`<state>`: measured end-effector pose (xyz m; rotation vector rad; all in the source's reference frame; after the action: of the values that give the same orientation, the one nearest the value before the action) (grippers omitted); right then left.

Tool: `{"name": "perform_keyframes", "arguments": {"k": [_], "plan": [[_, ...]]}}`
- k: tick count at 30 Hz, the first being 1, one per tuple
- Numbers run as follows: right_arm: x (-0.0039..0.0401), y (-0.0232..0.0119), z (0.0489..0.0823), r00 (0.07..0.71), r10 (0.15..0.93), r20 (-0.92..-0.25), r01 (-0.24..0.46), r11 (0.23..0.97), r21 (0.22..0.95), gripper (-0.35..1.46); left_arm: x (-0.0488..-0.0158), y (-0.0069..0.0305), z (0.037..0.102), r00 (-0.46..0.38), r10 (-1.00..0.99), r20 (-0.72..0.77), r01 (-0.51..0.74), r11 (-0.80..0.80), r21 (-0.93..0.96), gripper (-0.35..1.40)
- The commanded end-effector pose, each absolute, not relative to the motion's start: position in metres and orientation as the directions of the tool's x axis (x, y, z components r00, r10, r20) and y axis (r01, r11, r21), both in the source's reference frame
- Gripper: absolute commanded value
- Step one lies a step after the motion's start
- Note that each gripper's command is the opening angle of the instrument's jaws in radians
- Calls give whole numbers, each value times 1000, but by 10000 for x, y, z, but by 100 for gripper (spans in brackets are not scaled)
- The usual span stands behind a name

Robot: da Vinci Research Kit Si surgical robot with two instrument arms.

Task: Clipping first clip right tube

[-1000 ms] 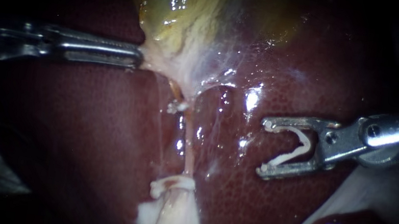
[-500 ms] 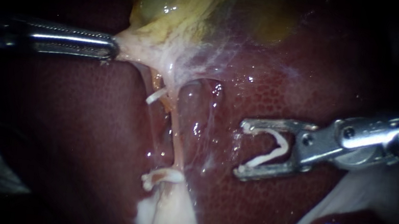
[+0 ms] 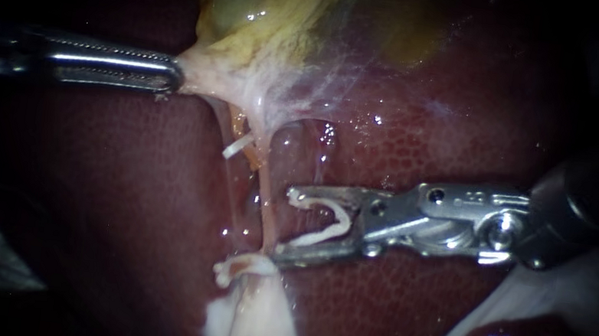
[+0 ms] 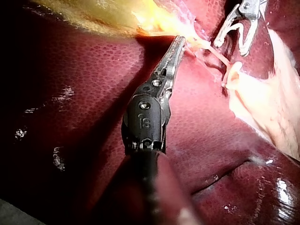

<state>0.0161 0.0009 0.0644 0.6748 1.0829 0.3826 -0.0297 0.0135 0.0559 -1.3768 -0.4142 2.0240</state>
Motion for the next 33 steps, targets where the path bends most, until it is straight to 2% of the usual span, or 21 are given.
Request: {"name": "perform_keyframes", "arguments": {"k": [1,8,17,23,28,33], "plan": [[164,9,650,435,599,-672,37,734,679,50,-297,135,559,-240,665,-707,-334,-741,-583,-35],[181,-2,680,430,637,-640,52,690,722,50,-298,136,559,-240,665,-707,-335,-740,-583,-35],[195,-17,695,398,698,-595,104,611,785,50,-300,136,559,-240,665,-707,-336,-740,-583,-35],[198,-19,688,351,737,-578,157,562,812,50,-300,136,559,-240,665,-707,-336,-740,-583,-35],[201,-21,667,313,771,-554,210,513,832,49,-299,135,559,-240,665,-707,-335,-740,-583,-35],[203,-23,653,312,779,-544,245,488,838,46,-300,136,559,-240,665,-707,-335,-740,-583,-35]]}}
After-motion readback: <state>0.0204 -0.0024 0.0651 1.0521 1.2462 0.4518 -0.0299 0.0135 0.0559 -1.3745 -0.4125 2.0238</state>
